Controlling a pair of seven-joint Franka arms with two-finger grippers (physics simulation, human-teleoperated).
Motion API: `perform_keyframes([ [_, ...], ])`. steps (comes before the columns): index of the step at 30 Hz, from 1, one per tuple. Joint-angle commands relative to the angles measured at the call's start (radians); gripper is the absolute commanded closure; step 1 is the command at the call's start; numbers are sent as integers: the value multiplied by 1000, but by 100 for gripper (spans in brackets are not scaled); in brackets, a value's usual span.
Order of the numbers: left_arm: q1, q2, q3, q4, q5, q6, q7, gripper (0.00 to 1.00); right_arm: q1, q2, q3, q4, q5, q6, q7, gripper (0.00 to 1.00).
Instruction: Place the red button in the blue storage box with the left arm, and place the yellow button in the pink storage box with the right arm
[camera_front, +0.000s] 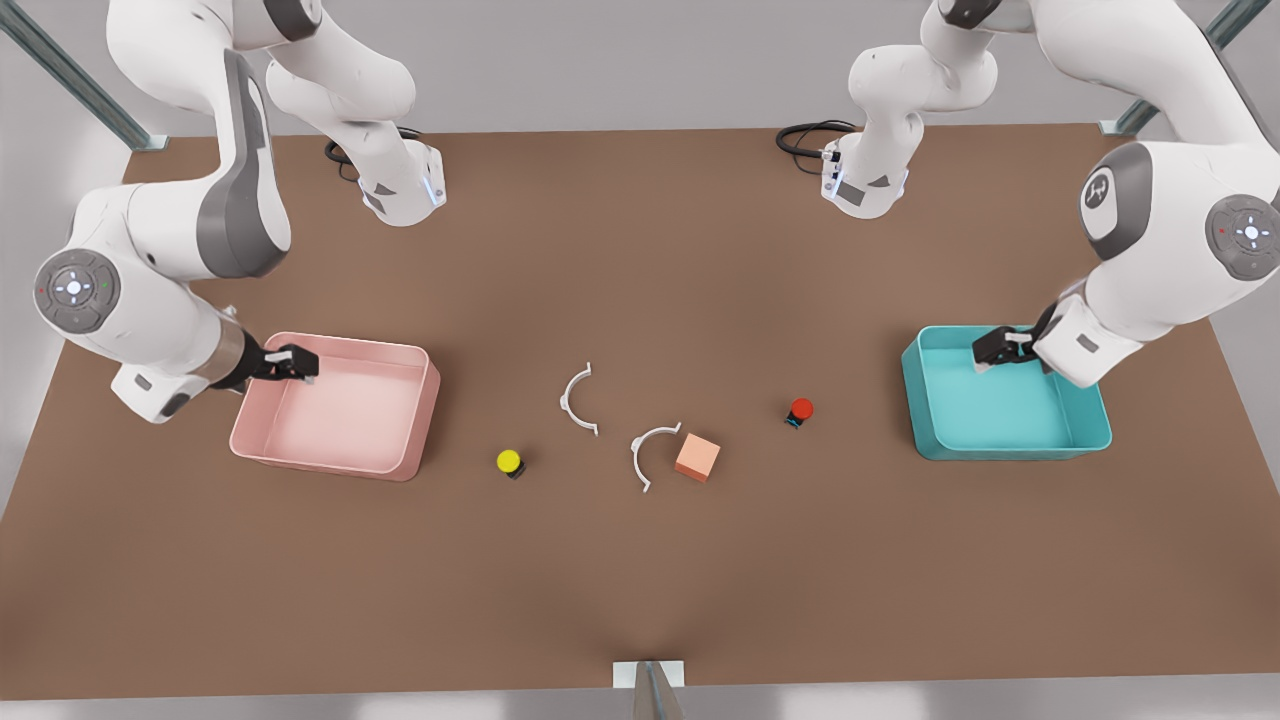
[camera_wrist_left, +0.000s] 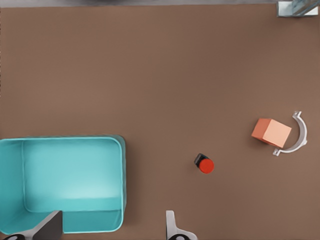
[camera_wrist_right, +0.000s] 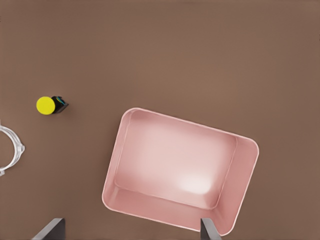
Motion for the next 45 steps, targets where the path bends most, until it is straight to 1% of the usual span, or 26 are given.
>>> perform_keyframes([
  [1, -2, 1, 0, 1, 4, 52, 18, 0, 10, 13, 4, 0, 2, 69, -16, 0],
  [2, -9, 13, -2, 1, 4, 52, 27, 0, 10, 16, 23, 0, 2, 89, -14, 0],
  [3, -61, 44, -2, 1, 5, 60, 25, 0, 5, 24, 53, 0, 0, 95, -16, 0],
  [4, -126, 77, -2, 1, 4, 58, 24, 0, 7, 79, 106, 3, -1, 139, -13, 0],
  [5, -149, 107, -2, -3, -5, 67, 24, 0, 10, 123, 147, 3, -3, 200, -4, 0],
  [6, -204, 148, -2, -21, -22, 150, 25, 0, 50, 209, 163, 5, -3, 290, -16, 0],
  [7, -215, 180, -2, -73, -25, 277, 24, 0, 85, 257, 178, 7, -4, 378, -34, 0],
  [8, -244, 180, 0, -177, -24, 421, 7, 0, 131, 349, 181, 63, -6, 457, -111, 0],
  [10, -238, 176, 0, -341, -25, 647, 13, 0, 185, 528, 181, 258, -4, 462, -254, 0],
  [11, -238, 167, 0, -406, -25, 741, 13, 0, 196, 547, 180, 264, -4, 463, -261, 0],
  [13, -229, 165, 0, -483, -35, 836, 61, 0, 199, 554, 181, 235, -3, 462, -266, 0],
  [14, -230, 150, -2, -553, -39, 899, 70, 0, 205, 545, 181, 186, -3, 469, -261, 0],
  [16, -244, 130, -3, -687, -39, 1096, 70, 0, 197, 510, 197, 89, -3, 471, -254, 0],
  [17, -255, 131, -3, -719, -39, 1144, 68, 0, 202, 484, 197, 37, -3, 495, -246, 0],
  [19, -276, 139, -3, -734, -39, 1146, 67, 0, 194, 453, 197, -56, -3, 558, -243, 0],
  [21, -289, 162, -2, -747, -39, 1147, 67, 0, 191, 450, 197, -90, -6, 573, -244, 0],
  [24, -292, 176, -3, -783, -41, 1153, 65, 0, 182, 461, 192, -102, -43, 581, -252, 0],
  [28, -313, 171, -3, -809, -41, 1159, 61, 0, 163, 467, 192, -135, -58, 630, -267, 0],
  [30, -347, 170, -3, -817, -65, 1159, 54, 0, 165, 469, 192, -162, -89, 679, -264, 0],
  [33, -345, 217, -3, -828, -67, 1161, 54, 0, 154, 478, 192, -178, -92, 745, -267, 0],
  [37, -339, 251, -2, -822, -65, 1178, 57, 0, 153, 490, 191, -173, -92, 779, -272, 0],
  [39, -338, 252, 0, -816, -65, 1182, 61, 11, 154, 498, 191, -173, -95, 782, -274, 0],
  [42, -330, 252, 0, -800, -64, 1182, 65, 13, 154, 505, 191, -176, -95, 797, -274, 0],
  [43, -330, 252, 0, -799, -64, 1182, 65, 17, 153, 507, 191, -176, -95, 810, -274, 0],
  [44, -328, 254, 0, -799, -64, 1182, 65, 32, 154, 519, 191, -178, -95, 813, -274, 0],
  [45, -328, 259, 0, -799, -65, 1182, 64, 41, 154, 525, 191, -181, -95, 830, -274, 0],
])
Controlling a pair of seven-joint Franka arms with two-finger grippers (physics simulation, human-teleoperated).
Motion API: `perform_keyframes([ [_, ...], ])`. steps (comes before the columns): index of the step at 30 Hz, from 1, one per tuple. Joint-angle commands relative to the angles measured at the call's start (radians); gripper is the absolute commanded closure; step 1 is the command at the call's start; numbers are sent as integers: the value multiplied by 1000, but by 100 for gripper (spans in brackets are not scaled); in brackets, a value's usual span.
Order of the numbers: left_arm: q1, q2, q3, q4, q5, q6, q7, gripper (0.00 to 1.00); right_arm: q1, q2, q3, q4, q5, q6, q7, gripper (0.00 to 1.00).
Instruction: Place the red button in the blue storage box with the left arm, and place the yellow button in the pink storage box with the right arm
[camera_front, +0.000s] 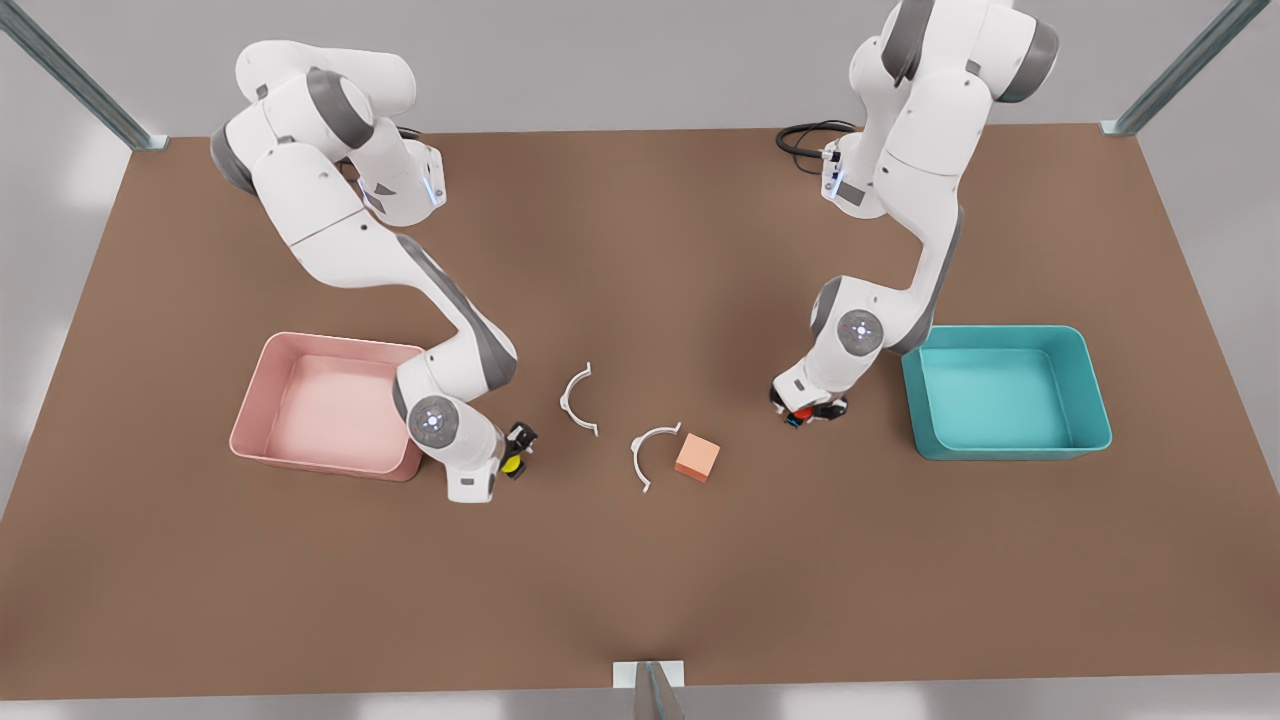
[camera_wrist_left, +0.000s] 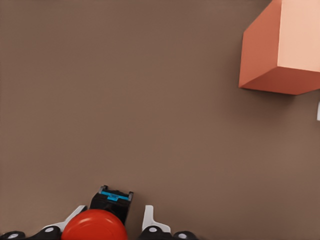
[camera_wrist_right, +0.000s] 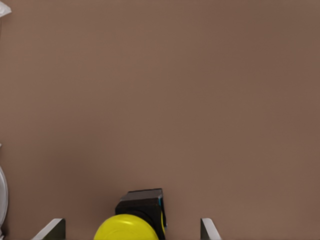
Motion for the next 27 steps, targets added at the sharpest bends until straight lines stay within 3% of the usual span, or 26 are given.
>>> perform_keyframes([
  [1, 1, 1, 0, 1, 0, 8, 5, 51, 0, 5, -2, -5, -8, 49, -44, 0],
  [4, 1, 1, 0, 1, 0, 8, 4, 56, -2, 13, -5, -36, -28, 98, -44, 0],
  [6, 2, -6, 0, 18, 0, 0, 1, 56, -2, 19, -5, -43, -48, 113, -44, 10],
  [11, 53, -144, 5, 50, 4, -159, 30, 56, -8, 20, -5, -53, -48, 150, -46, 10],
  [14, 221, -282, 5, 49, 4, -373, 288, 56, -8, 31, -5, -53, -48, 164, -44, 11],
  [17, 382, -357, 6, 49, 4, -535, 534, 56, -8, 31, -5, -54, -48, 164, -46, 25],
  [21, 525, -302, 28, 47, 6, -604, 768, 53, -28, 22, 2, -53, -48, 156, -54, 32],
  [22, 525, -238, 37, 53, 6, -592, 768, 49, -34, 20, 5, -54, -48, 155, -58, 33],
  [23, 527, -204, 37, 70, 6, -588, 768, 6, -34, 20, 5, -54, -48, 155, -57, 34],
  [24, 528, -187, 38, 75, 6, -588, 765, 0, -34, 14, 7, -53, -48, 155, -58, 34],
  [27, 525, -190, 38, 90, 6, -604, 754, 0, -32, 4, 15, -54, -48, 150, -52, 42],
])
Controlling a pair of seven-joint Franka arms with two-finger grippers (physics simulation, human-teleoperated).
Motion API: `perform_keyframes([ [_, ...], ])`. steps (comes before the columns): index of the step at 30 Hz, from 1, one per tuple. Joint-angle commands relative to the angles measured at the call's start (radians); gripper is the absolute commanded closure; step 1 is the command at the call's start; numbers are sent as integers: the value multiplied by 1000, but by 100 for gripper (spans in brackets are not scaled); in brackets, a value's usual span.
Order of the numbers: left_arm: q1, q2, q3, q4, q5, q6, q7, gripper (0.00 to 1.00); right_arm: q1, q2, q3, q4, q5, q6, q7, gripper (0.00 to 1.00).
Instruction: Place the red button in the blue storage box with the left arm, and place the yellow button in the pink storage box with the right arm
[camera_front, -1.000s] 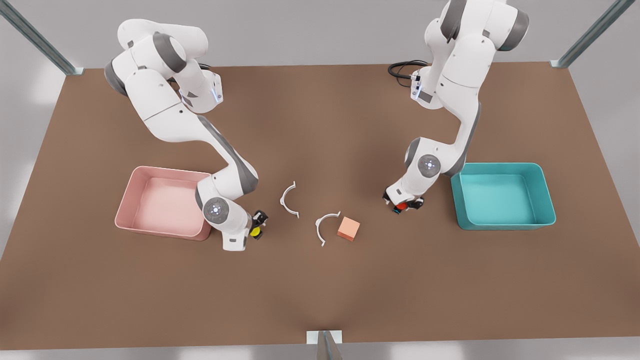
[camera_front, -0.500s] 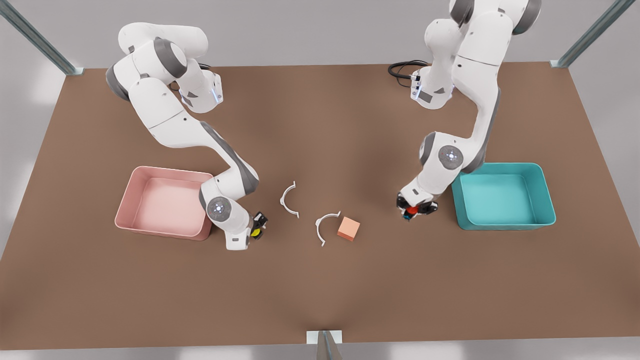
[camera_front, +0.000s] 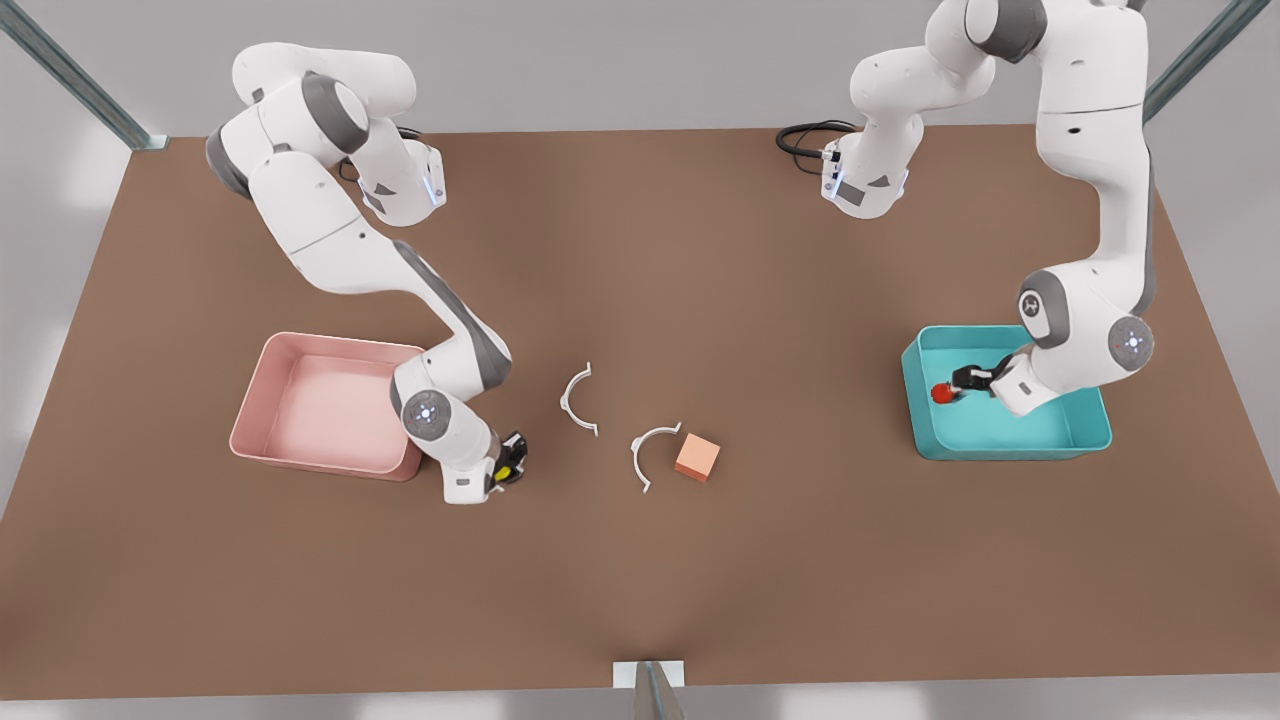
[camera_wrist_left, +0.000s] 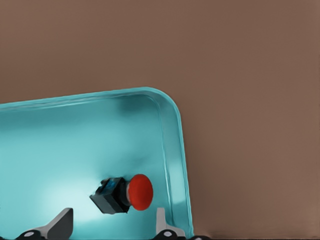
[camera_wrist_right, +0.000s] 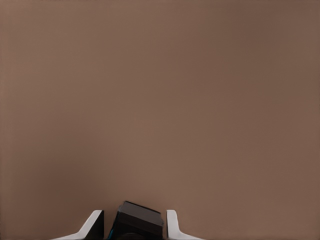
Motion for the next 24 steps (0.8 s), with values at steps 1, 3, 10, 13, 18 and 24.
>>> perform_keyframes([
  [1, -4, -19, 0, 37, 18, -118, 320, 0, 0, -1, 2, 0, 1, -1, -18, 44],
  [3, -17, -17, -9, 244, 14, -221, 26, 0, 5, 2, 1, -14, 1, 2, -13, 44],
  [10, -306, -40, 80, 718, 113, -585, -504, 0, 0, 3, 1, -26, 1, 3, -13, 55],
  [13, -312, -59, 72, 778, 107, -689, -507, 0, -1, 2, 1, -24, 1, 2, -15, 61],
  [18, -312, -31, 72, 812, 92, -686, -506, 0, -26, -92, 2, -11, 1, -67, -12, 61],
  [24, -321, -22, 61, 812, 83, -686, -504, 0, -294, -270, 163, -107, 3, -215, -13, 60],
])
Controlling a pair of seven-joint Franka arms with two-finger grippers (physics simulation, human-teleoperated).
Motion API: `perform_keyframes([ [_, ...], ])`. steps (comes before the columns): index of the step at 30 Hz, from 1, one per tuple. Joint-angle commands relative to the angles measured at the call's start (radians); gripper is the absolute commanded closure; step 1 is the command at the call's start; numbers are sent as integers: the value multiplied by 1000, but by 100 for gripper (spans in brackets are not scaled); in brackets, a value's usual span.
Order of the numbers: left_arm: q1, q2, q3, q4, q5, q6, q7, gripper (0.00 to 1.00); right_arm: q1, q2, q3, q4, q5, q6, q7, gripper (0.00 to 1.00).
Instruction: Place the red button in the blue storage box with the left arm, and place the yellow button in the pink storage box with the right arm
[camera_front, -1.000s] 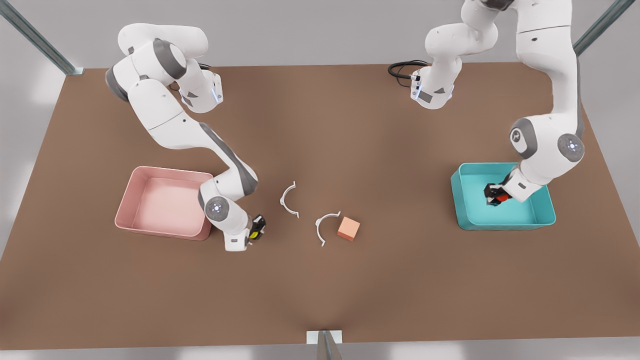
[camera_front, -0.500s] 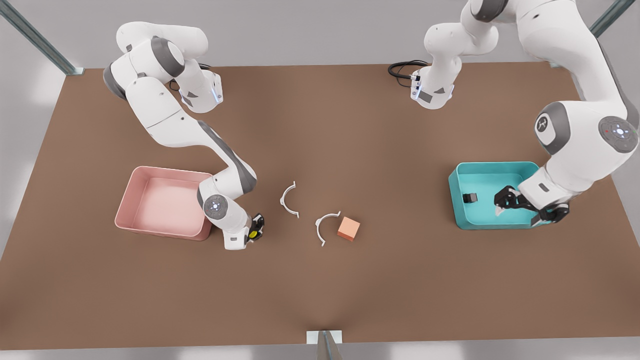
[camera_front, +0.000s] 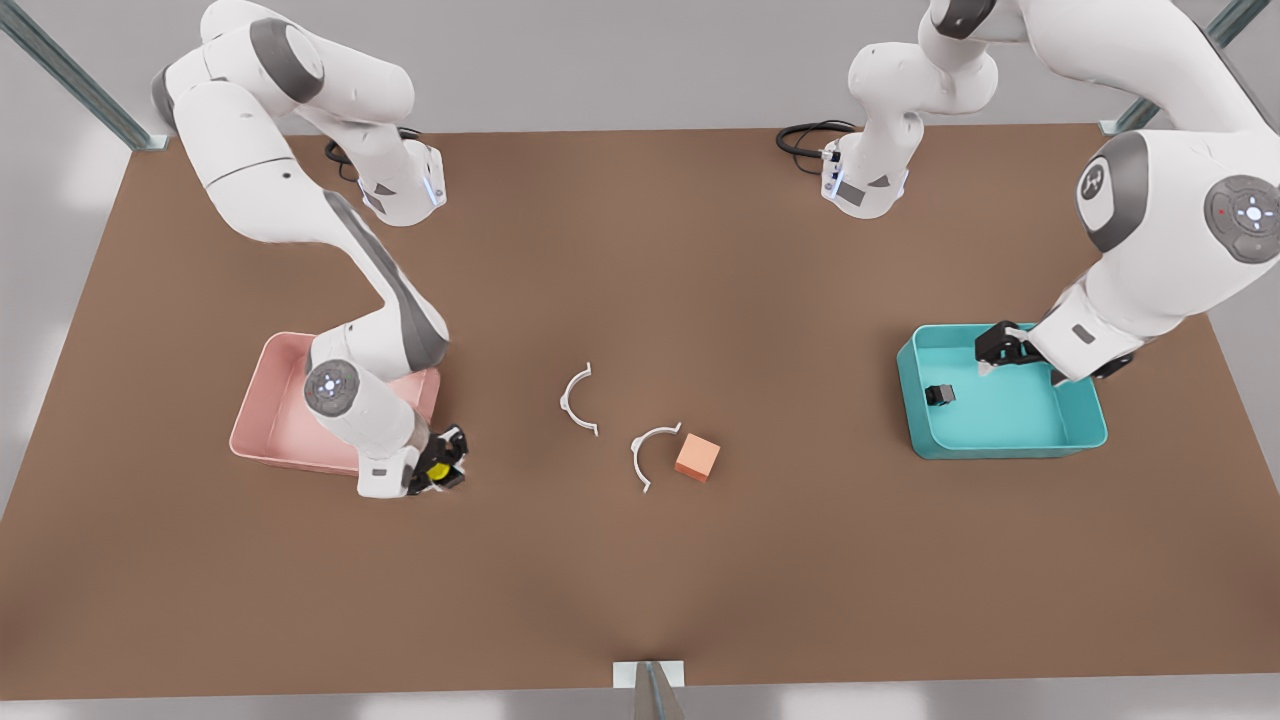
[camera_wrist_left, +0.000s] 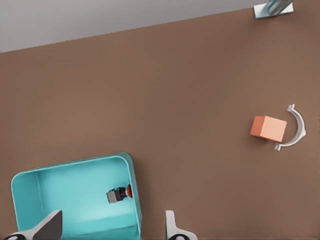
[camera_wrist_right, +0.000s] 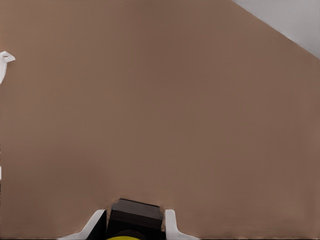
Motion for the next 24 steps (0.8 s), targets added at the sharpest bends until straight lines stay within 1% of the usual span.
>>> perform_keyframes([
  [1, -6, 1, -3, 1, -2, -31, -179, 0, -60, -50, 16, -37, -15, -108, 23, 60],
  [3, -11, 2, -5, 1, -2, -31, -179, 0, -124, -110, 18, -116, -15, -118, 21, 60],
  [5, -11, 10, -5, 1, -2, -28, -177, 0, -267, -151, 70, -200, -17, -112, -22, 59],
  [6, -11, 13, -5, 1, -2, -28, -177, 0, -351, -163, 125, -241, -17, -108, -28, 59],
  [7, -16, 15, -6, 1, -2, -28, -179, 0, -379, -185, 137, -283, -17, -98, -28, 59],
  [8, -17, 21, -8, 1, -2, -25, -177, 0, -399, -231, 139, -361, -17, -52, -28, 57],
  [9, -16, 21, -8, 1, -2, -25, -177, 0, -422, -243, 148, -402, -17, -25, -28, 48],
  [10, -16, 21, -8, 1, -2, -25, -177, 0, -425, -243, 154, -402, -17, -26, -23, 3],
  [11, -16, 21, -8, 1, -2, -25, -177, 0, -425, -243, 159, -399, -15, -29, -22, 0],
  [13, -16, 25, -8, 1, -2, -22, -175, 0, -424, -240, 159, -389, -15, -31, -16, 0],
  [14, -16, 31, -9, 5, -2, -21, -177, 0, -416, -238, 159, -346, -15, -42, -14, 0],
  [15, -16, 42, -9, 20, -2, -21, -180, 0, -391, -237, 160, -259, -15, -92, -8, 0],
  [16, -14, 59, -8, 53, -2, -34, -188, 0, -356, -237, 160, -127, -15, -246, 53, 0],
  [17, -14, 59, -8, 54, -2, -34, -208, 0, -298, -237, 160, 56, -18, -451, 148, 0],
  [18, -13, 59, -6, 54, -2, -34, -208, 0, -237, -234, 160, 238, -64, -656, 220, 0],
  [19, -11, 57, -9, 54, -2, -29, -205, 0, -212, -235, 160, 332, -101, -741, 230, 0],
  [20, -6, 44, -8, 54, -2, -32, -195, 0, -230, -295, 157, 332, -87, -756, 299, 0],
  [21, 10, 22, -8, 47, -4, -23, -191, 0, -177, -335, 86, 308, -44, -778, 311, 0],
  [22, 156, -50, -144, -38, -2, -11, -157, 0, 95, -415, -276, 202, 94, -772, 308, 0],
  [23, 162, -45, -147, -42, -1, -6, -157, 0, 205, -416, -404, 197, 95, -779, 308, 0],
  [24, 162, -42, -150, -33, 1, -15, -157, 0, 218, -413, -424, 219, 98, -776, 310, 0],
])
